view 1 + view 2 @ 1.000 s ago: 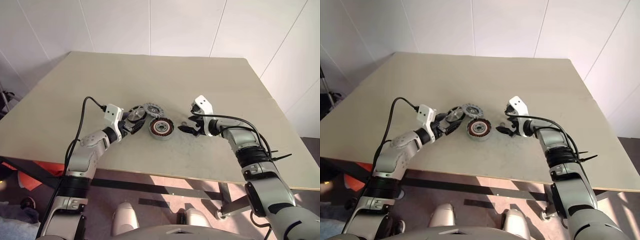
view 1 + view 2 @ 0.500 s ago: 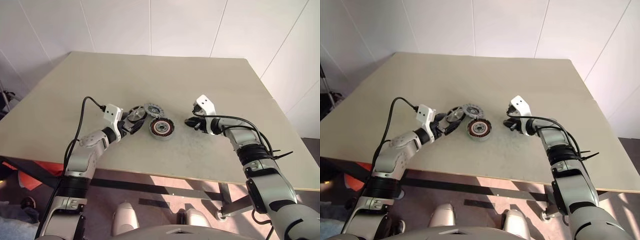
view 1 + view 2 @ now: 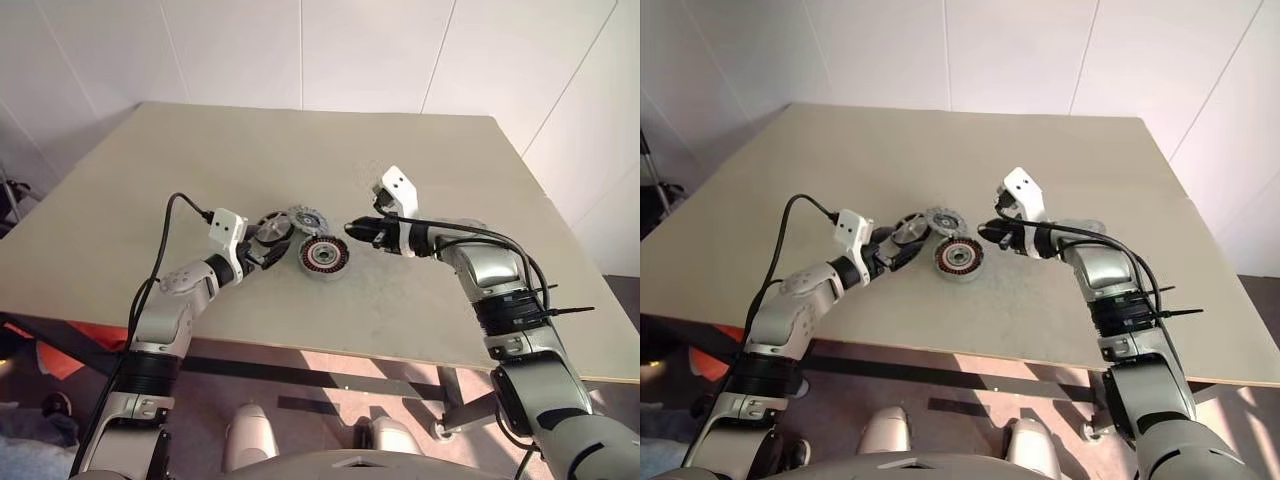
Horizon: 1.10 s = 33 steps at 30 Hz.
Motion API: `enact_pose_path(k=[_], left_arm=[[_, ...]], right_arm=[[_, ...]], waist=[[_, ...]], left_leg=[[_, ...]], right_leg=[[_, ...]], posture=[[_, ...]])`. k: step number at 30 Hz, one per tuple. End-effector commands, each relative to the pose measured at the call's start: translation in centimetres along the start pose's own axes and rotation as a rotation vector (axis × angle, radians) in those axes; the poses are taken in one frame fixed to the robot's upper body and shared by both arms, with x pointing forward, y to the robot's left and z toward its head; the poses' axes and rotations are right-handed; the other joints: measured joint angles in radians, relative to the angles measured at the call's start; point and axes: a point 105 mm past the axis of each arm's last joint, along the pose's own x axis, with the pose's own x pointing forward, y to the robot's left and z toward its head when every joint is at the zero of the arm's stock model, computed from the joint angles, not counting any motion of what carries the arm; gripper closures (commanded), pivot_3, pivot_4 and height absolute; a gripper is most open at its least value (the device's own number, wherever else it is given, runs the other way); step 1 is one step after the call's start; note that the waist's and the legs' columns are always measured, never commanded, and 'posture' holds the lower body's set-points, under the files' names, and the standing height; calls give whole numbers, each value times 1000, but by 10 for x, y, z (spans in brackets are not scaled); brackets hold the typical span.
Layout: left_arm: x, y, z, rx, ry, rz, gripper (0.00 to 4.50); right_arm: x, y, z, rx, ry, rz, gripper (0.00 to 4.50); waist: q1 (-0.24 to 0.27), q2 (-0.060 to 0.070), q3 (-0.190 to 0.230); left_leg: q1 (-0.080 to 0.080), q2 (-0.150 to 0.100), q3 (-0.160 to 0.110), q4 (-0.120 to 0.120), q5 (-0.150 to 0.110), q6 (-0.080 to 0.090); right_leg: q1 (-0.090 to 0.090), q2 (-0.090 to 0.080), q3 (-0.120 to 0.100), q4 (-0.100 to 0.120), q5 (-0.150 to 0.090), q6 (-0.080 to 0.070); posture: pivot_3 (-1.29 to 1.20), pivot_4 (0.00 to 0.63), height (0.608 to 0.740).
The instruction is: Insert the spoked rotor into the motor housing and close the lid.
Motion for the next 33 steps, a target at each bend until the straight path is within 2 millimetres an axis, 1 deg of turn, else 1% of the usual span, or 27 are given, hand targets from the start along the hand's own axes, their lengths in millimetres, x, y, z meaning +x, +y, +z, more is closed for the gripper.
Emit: enact_pose_path(k=[1,3,6,11,13,26,28,29,30,33], left_arm=[[3,-2,15,34,-37,-14,0],[3,-2,15,33,-37,-15,0],[3,-3,15,32,-38,-17,0],[1,-2,14,32,-37,-12,0],[1,-1,14,32,-37,-9,0],[-1,2,16,37,-42,5,0],[-1,3,16,38,-42,6,0],[-1,3,16,39,-41,7,0],[-1,3,16,39,-41,7,0],[0,3,17,40,-39,5,0]], right_arm=[[7,19,10,-18,-25,62,3769],[14,24,2,-9,-2,72,3769],[22,24,-7,-4,31,64,3769],[30,25,-8,-2,40,69,3769],[33,24,-12,-2,53,65,3769],[36,20,-20,10,75,62,3769],[35,21,-18,-11,67,64,3056],[34,22,-15,-22,56,71,2847],[33,23,-10,-30,42,77,2514],[31,25,-1,-44,15,82,2514]], waist=[[0,0,0],[-1,0,0],[-1,0,0],[-1,0,0],[-1,0,0],[-1,0,0],[-1,0,0],[-1,0,0],[-1,0,0],[-1,0,0]], left_leg=[[0,0,0,0,0,0],[0,0,0,0,0,0],[0,0,0,0,0,0],[0,0,0,0,0,0],[0,0,0,-1,0,0],[0,0,0,-1,0,0],[0,0,0,-1,0,0],[0,0,0,-1,0,0],[0,0,0,-1,0,0],[0,0,0,-1,0,0]], right_leg=[[0,0,0,0,0,0],[0,0,0,0,0,0],[0,0,0,0,0,0],[0,0,0,-1,0,0],[0,0,0,-1,0,0],[0,0,0,-1,0,0],[0,0,0,-1,0,0],[0,0,0,-1,0,0],[0,0,0,-1,0,0],[0,0,0,-1,0,0]], posture=[[0,0,740],[0,0,740],[0,0,740],[0,0,740],[0,0,740],[0,0,740],[0,0,740],[0,0,740],[0,0,740],[0,0,740]])
